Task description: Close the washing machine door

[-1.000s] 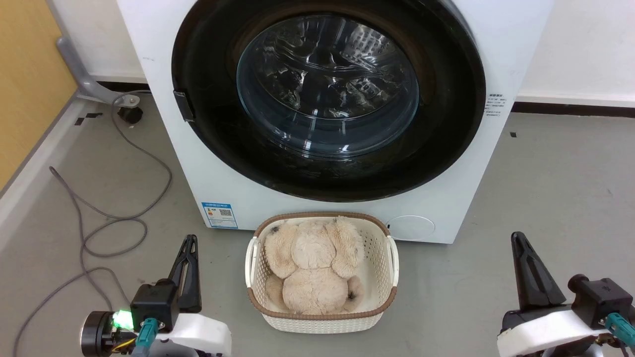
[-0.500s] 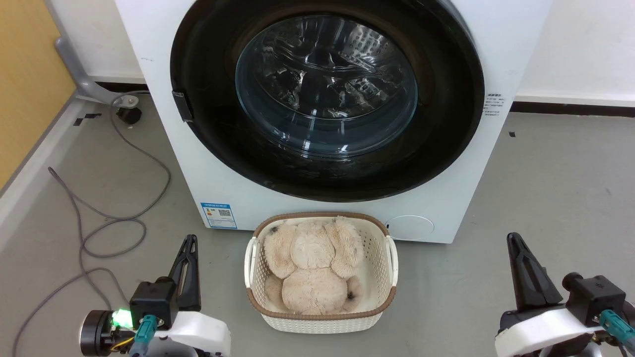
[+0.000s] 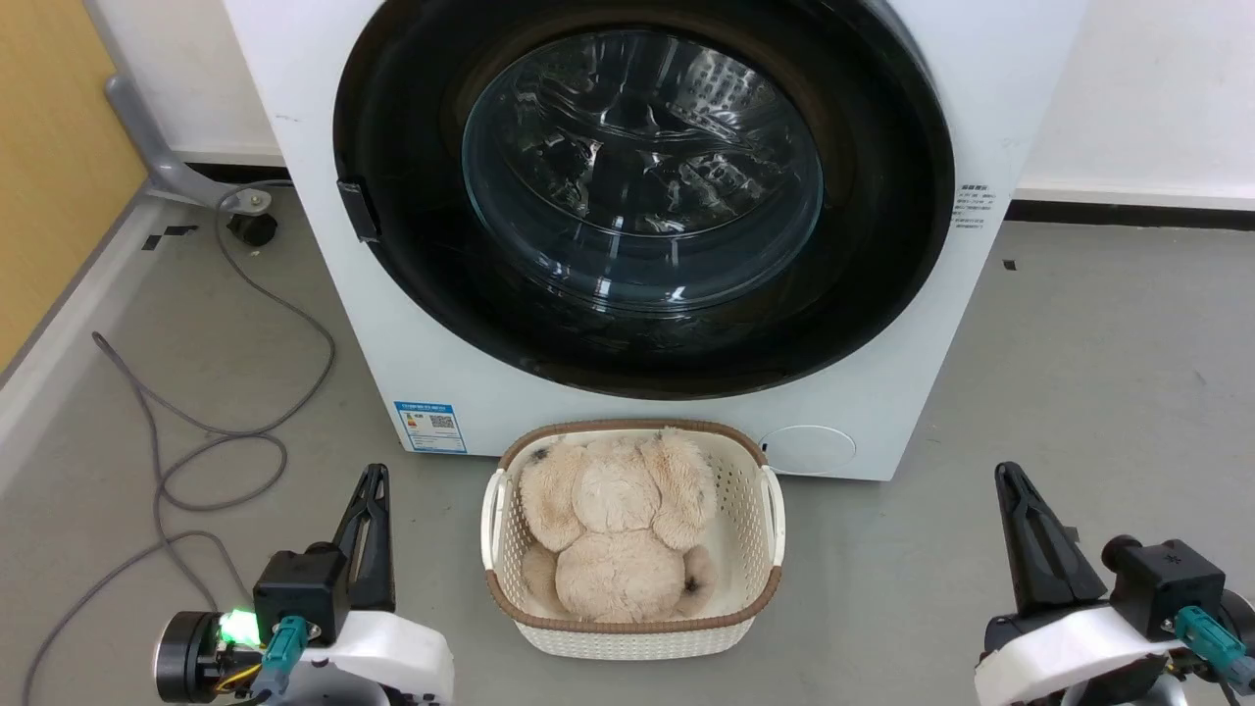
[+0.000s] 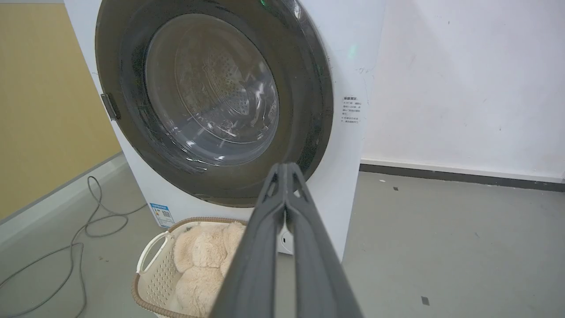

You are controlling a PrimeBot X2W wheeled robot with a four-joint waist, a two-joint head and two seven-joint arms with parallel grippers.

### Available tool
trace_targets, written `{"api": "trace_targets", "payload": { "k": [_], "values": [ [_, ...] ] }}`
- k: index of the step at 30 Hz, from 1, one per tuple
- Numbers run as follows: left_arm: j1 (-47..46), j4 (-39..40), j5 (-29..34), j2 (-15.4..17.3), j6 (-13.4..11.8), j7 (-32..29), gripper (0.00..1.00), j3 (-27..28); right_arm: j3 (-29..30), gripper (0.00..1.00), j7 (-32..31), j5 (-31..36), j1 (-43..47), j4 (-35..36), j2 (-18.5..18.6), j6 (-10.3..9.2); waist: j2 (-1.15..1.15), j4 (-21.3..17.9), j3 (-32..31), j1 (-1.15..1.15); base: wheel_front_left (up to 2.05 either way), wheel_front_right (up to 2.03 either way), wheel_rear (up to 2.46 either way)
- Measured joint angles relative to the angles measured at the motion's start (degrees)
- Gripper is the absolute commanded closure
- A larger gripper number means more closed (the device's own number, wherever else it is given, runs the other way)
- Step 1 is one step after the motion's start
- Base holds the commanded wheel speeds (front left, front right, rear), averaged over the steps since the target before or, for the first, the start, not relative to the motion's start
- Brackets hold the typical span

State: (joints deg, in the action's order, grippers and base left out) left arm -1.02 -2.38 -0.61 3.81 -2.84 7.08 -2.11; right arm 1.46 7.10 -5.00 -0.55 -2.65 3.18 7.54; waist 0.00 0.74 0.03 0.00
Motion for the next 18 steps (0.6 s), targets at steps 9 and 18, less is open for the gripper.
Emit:
{"api": "trace_targets", "payload": {
  "k": [9, 18],
  "values": [
    [0.00, 0.30, 0.01, -0.24, 0.49, -1.03, 1.00, 0.32, -0.19, 1.00, -0.97, 0.59, 0.00, 0.35, 0.00, 0.00, 0.00, -0.11, 0.00, 0.00, 0.00, 0.00, 0.00],
    [0.00, 0.54, 0.01, -0.43, 1.00, -2.02, 1.00, 0.62, -0.36, 1.00, -2.00, 1.24, 0.01, 0.71, 0.00, 0.00, 0.00, -0.22, -0.01, 0.00, 0.00, 0.00, 0.00]
  ]
}}
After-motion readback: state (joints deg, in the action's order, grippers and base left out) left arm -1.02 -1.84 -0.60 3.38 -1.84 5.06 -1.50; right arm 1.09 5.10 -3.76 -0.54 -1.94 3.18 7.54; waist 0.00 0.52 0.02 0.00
